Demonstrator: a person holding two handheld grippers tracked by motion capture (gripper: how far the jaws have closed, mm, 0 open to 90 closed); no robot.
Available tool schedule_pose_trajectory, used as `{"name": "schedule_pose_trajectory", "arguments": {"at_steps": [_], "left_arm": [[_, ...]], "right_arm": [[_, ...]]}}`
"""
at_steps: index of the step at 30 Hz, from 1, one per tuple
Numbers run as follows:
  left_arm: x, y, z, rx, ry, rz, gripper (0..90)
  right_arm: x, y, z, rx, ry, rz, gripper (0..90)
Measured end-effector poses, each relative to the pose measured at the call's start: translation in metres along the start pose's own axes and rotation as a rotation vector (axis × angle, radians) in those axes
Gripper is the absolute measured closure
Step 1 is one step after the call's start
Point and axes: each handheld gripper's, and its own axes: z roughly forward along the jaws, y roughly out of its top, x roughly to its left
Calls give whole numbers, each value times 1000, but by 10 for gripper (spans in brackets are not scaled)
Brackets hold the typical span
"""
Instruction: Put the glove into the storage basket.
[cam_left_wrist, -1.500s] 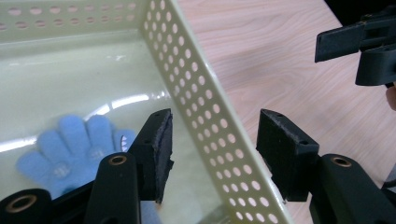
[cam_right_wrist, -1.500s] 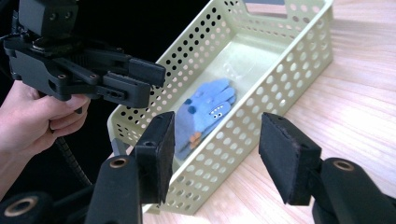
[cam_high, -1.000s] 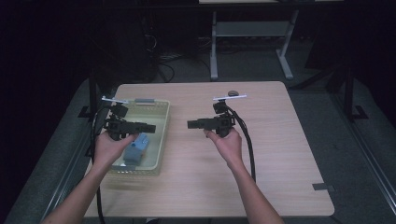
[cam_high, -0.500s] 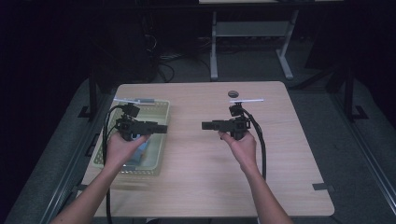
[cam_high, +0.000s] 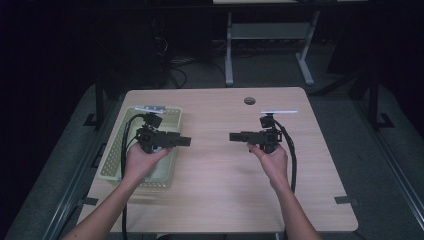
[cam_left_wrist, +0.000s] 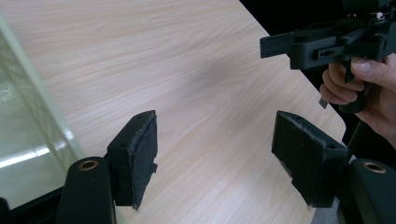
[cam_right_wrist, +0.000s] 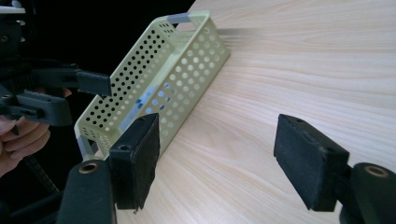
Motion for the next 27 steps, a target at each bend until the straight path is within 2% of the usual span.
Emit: {"name": "schedule_pose_trajectory", "arguments": {"at_steps": [8, 18, 27], "left_arm": [[-12, 0, 15, 11, -23, 23, 301], [-21, -1, 31, 30, -44, 32, 291], [-30, -4, 43, 21, -57, 40, 288]], "right_arm": [[-16, -8, -15, -8, -24, 22, 298], [-35, -20, -31, -20, -49, 53, 290], [-45, -28, -43, -33, -47, 73, 291]]}}
